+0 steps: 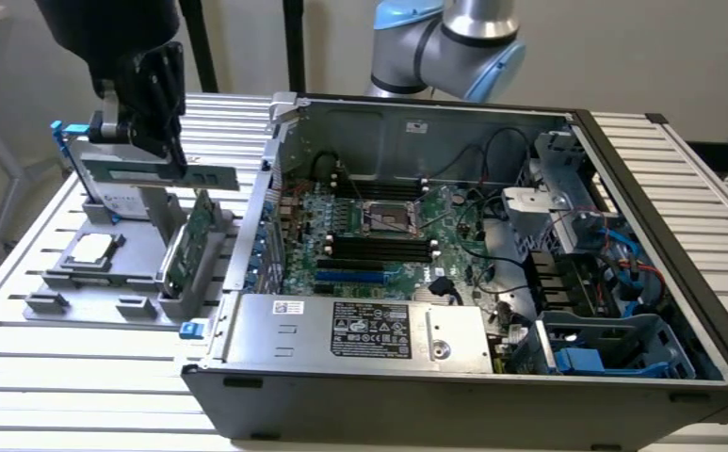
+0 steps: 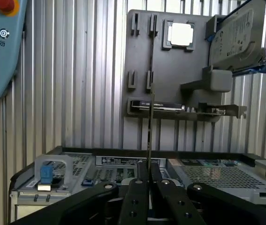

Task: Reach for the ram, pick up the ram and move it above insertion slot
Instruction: 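Pick up the ram and move it above insertion slot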

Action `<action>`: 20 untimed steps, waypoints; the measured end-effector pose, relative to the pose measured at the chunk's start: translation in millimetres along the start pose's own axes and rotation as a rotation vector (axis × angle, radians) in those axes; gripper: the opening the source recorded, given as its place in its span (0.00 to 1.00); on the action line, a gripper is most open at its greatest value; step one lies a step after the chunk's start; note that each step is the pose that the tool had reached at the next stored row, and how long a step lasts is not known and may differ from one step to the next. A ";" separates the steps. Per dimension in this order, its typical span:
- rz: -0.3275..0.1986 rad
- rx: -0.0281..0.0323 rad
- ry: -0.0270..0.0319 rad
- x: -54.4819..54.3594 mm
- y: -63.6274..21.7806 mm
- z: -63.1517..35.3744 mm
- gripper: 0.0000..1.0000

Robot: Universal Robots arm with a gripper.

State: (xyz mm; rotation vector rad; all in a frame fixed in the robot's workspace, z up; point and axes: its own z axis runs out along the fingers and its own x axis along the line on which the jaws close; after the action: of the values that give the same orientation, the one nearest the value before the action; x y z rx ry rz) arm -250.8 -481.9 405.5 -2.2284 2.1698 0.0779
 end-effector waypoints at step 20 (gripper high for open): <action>-0.010 0.0004 -0.0472 2.3 -88.8 -1.4 0.13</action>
State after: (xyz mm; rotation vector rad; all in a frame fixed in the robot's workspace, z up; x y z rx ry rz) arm -162.0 -481.9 405.5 -2.2141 2.1340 0.1283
